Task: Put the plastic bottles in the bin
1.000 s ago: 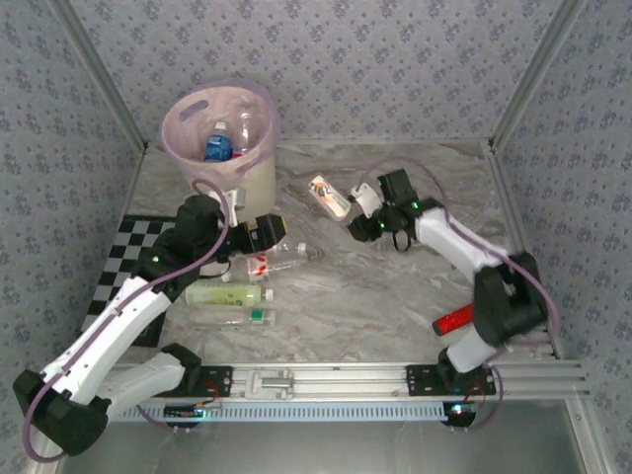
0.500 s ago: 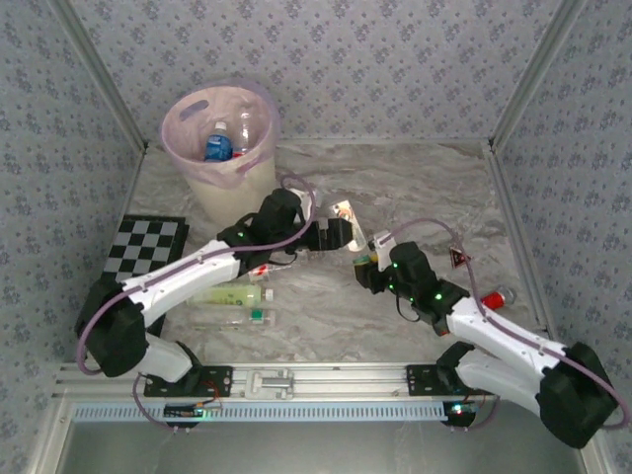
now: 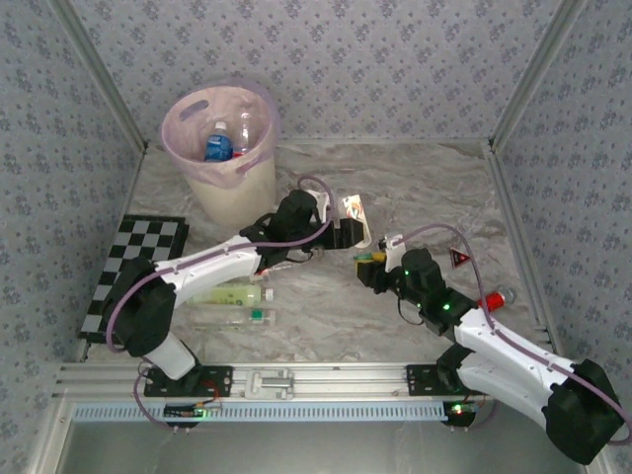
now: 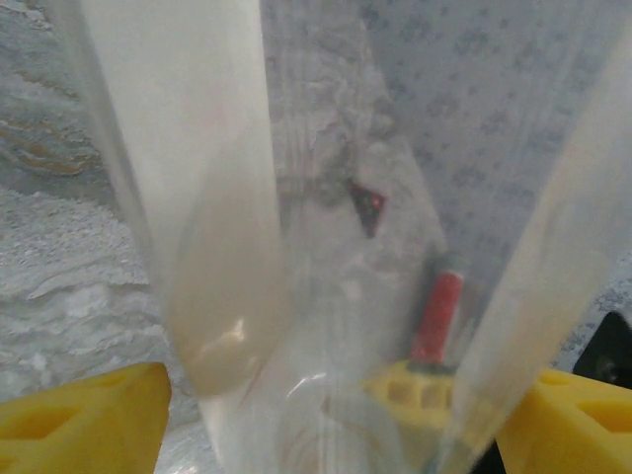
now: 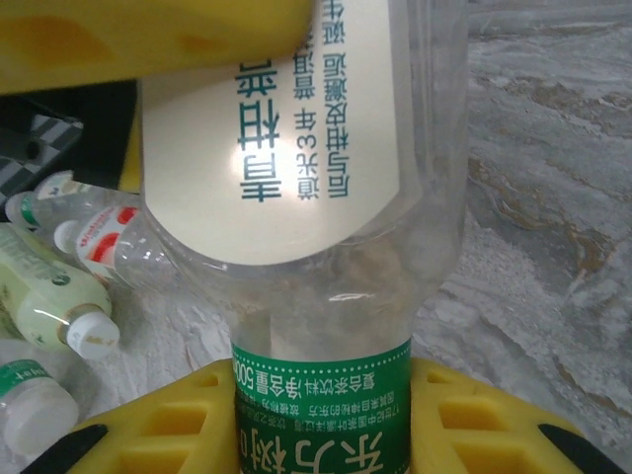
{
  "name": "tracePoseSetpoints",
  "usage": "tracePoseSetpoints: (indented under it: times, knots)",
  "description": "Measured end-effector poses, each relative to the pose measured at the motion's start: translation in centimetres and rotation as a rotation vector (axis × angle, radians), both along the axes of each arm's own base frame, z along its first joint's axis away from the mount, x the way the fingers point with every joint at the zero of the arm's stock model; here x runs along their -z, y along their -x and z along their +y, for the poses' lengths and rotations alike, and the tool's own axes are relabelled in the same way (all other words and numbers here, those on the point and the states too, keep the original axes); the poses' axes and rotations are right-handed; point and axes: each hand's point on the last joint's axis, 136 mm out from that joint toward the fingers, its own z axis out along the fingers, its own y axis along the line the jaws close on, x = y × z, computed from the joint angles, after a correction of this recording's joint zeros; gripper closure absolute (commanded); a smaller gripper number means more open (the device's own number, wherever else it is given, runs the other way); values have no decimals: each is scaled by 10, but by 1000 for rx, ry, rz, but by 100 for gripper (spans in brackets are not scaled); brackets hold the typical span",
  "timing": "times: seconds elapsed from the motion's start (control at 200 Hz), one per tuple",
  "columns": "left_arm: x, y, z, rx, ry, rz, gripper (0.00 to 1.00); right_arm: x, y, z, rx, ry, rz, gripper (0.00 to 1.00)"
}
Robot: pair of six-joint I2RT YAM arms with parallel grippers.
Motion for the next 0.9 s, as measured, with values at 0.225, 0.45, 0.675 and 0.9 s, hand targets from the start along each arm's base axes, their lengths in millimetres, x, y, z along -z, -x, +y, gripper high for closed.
tracePoseSetpoints:
  times: [0.225, 0.45, 0.675, 0.9]
  knots:
    - [0, -4, -6, 6, 25, 0, 51, 0, -3, -3, 20, -31, 4, 52]
    - [2, -8, -1, -5, 8, 12, 52, 2, -5, -2, 7, -11, -5, 0]
    - [-17, -31, 19, -29, -58, -34, 53, 0, -8, -21, 67, 71, -28, 0]
    - [-120, -67, 65, -106, -49, -251, 62, -2, -10, -49, 190, 119, -36, 0]
